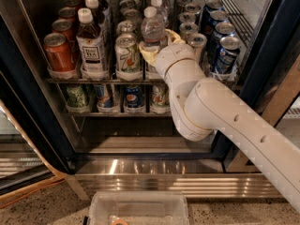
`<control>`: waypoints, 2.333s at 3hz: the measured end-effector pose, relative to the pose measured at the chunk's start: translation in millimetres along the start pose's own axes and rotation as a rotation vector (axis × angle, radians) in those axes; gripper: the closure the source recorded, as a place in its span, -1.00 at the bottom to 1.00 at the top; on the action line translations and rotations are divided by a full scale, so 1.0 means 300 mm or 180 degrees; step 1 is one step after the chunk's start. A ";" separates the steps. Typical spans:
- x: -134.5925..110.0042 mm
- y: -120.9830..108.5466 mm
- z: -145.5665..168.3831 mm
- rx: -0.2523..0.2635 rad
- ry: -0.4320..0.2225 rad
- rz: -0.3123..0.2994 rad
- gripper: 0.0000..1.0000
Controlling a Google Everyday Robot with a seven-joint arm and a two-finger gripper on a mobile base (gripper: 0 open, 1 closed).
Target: Pick water bottle from top shelf of fridge
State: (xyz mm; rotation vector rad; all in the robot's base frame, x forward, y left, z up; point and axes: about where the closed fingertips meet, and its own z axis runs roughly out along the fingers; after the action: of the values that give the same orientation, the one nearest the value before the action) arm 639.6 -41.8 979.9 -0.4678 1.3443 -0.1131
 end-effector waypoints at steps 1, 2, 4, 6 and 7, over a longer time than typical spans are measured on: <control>-0.001 0.001 -0.005 0.0000 -0.0001 0.0001 1.00; -0.131 -0.073 -0.079 -0.0048 -0.0251 0.0163 1.00; -0.300 -0.339 -0.362 -0.0079 -0.0313 0.0104 1.00; -0.282 -0.066 -0.409 -0.0863 0.0066 0.0785 1.00; -0.347 -0.023 -0.427 -0.1037 0.0079 0.0826 1.00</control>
Offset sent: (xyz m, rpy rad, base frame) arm -0.1013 -0.0504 0.1507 0.2233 -0.1928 0.1896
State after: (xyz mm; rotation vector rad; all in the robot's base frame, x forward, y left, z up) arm 494.4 -45.7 1058.3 -0.5608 1.4423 0.3196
